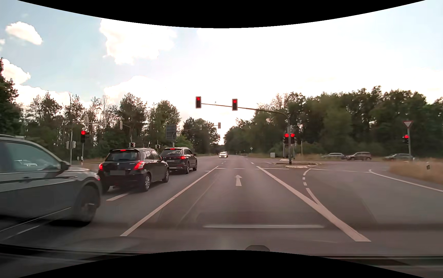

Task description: Follow the waypoints while adhering to traffic rules and regulations

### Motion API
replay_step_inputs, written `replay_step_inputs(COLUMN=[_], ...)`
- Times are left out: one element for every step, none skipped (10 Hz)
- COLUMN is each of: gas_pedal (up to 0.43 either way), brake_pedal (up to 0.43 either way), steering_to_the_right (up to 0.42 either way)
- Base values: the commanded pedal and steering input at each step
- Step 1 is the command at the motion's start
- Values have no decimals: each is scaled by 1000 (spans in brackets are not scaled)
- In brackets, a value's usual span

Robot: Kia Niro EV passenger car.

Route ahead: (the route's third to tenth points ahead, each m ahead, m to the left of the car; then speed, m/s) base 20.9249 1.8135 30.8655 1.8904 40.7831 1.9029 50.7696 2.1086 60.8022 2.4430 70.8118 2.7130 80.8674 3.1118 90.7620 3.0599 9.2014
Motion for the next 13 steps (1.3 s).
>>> replay_step_inputs(gas_pedal=[0,0,0,0,0,0,0,0,0,0,0,0,0], brake_pedal=[305,305,305,311,311,311,317,317,317,317,323,323,323], steering_to_the_right=[-1,0,0,0,0,0,1,1,1,-1,-2,-3,-5])
